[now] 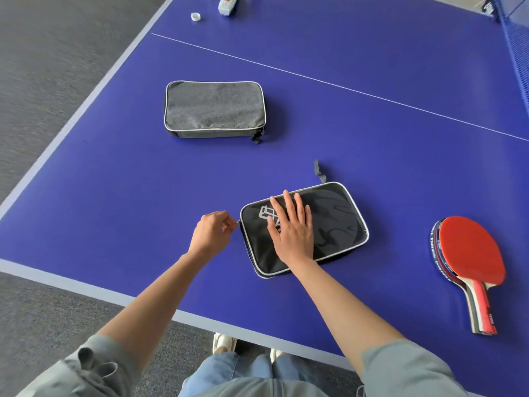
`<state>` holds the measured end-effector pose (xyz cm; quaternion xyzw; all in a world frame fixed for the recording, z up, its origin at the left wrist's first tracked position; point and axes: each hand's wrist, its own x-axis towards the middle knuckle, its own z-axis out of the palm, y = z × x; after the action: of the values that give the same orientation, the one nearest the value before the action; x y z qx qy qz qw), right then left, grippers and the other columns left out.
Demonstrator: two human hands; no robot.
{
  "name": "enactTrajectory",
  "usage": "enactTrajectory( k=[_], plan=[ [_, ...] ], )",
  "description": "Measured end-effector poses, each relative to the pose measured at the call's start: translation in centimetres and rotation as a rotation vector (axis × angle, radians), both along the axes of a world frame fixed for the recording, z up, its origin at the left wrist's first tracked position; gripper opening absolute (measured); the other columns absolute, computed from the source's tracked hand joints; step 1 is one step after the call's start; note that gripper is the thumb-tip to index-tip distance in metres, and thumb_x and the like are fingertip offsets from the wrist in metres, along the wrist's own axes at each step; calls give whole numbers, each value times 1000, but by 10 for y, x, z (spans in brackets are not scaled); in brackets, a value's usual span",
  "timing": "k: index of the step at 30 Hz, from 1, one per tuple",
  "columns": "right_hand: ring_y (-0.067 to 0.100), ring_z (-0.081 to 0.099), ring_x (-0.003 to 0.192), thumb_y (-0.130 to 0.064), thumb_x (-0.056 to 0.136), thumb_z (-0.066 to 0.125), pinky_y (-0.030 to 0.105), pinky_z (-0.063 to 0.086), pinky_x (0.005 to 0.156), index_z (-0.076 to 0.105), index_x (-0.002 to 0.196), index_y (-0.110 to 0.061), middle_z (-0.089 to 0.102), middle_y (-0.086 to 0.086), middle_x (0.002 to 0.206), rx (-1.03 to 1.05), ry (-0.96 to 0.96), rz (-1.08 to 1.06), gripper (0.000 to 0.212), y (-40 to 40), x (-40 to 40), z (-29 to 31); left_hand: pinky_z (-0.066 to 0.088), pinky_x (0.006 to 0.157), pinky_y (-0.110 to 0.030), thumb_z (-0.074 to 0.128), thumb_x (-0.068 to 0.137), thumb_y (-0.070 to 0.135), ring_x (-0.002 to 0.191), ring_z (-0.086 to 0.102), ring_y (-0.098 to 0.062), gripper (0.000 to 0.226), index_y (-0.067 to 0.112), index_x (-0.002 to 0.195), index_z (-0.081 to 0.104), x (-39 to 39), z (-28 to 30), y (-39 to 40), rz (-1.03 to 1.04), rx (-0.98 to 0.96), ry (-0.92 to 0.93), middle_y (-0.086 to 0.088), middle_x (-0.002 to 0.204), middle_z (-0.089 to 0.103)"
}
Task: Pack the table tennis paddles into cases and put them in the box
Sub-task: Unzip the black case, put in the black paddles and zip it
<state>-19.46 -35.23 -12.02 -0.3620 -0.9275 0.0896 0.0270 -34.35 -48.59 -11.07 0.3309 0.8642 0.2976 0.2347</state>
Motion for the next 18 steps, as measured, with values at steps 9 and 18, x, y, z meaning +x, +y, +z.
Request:
enactTrajectory(
  k=[9,18],
  plan=[
    [27,8,146,-44,98,27,48,10,118,26,146,-30,16,3,158,-23,25,-222,51,9,-43,-6,42,57,-21,70,81,11,56,52,-7,14,9,69,65,58,2,-25,104,107,-133,8,61,59],
    [25,50,117,-16,89,59,23,34,102,65,105,-8,59,10,121,-367,605,-150,19,-18,-13,25,46,57,-10,72,79,14,54,59,4,3,15,77,73,57,11,-30,264,174,-389,6,67,70]
  ],
)
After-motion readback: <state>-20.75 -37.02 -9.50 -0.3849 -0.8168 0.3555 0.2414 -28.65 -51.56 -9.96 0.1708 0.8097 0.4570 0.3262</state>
